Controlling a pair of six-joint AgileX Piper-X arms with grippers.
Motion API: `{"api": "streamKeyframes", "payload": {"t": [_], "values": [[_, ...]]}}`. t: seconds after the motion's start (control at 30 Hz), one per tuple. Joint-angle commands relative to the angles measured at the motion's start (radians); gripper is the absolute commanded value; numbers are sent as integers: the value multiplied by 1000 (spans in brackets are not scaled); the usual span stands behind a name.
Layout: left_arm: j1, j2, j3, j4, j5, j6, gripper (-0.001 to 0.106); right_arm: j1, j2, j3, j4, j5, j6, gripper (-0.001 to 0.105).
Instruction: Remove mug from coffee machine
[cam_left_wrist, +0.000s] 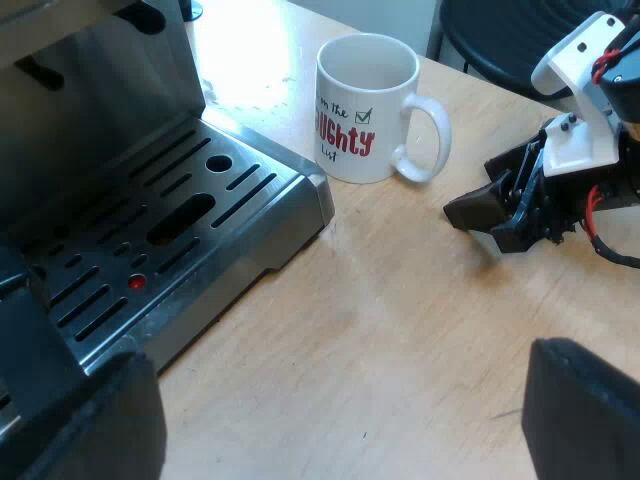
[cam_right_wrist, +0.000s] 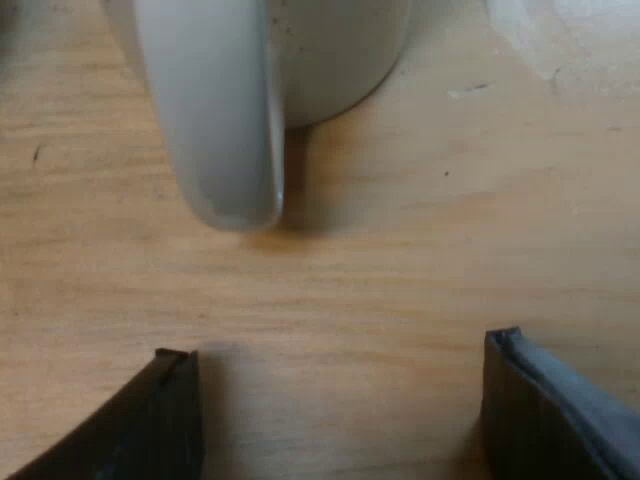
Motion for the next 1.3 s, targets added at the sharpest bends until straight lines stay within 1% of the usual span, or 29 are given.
{"api": "streamKeyframes", "payload": {"t": [0.03,0.13,0.2,0.3,0.4,0.47,0.5,0.67,0.7,0.77,0.8,0.87,0.93,1.07,1.1,1.17,1.23,1.27,1.3], "values": [[-4,3,-2,-18,-11,-11,79,-1,4,4,88,-59,-2,62],[-4,3,-2,-18,-11,-11,79,-1,-5,4,138,-72,17,62],[-4,3,-2,-18,-11,-11,79,-1,-26,4,196,-72,17,62],[-4,3,-2,-18,-28,-11,79,-1,-88,4,272,-72,17,62],[-4,3,-2,-18,-29,-11,79,-1,-171,-2,337,-72,17,62],[-4,3,-2,-18,-29,-11,79,-1,-250,-22,405,-72,17,62],[-4,3,-2,-18,-29,-11,79,-1,-262,-30,421,-72,17,62],[-4,3,-2,-18,-34,-11,79,-1,-401,-143,664,-70,13,62],[-4,3,-2,-18,-36,-11,79,-1,-410,-154,691,-68,13,62],[-4,3,-2,-18,-70,-11,79,-1,-453,-217,801,-68,13,62],[-4,3,-2,-18,-75,-9,79,-1,-461,-233,819,-68,13,62],[-4,3,-2,-21,-78,-9,79,-1,-493,-296,923,-65,13,62],[-4,3,-2,-27,-78,-9,79,-1,-506,-332,977,-64,13,62],[8,3,-23,21,-123,-123,79,-1,-530,-439,1118,-64,13,62],[13,3,-30,31,-122,-124,79,-1,-531,-455,1130,-66,13,62],[31,3,-52,58,-122,-123,79,-1,-531,-514,1206,-76,13,62],[56,3,-86,93,-122,-123,79,-1,-531,-552,1248,-78,13,62],[80,3,-116,111,-122,-123,79,-1,-531,-583,1271,-85,13,62],[94,3,-125,116,-122,-123,79,-1,-531,-595,1278,-86,11,62]]}}
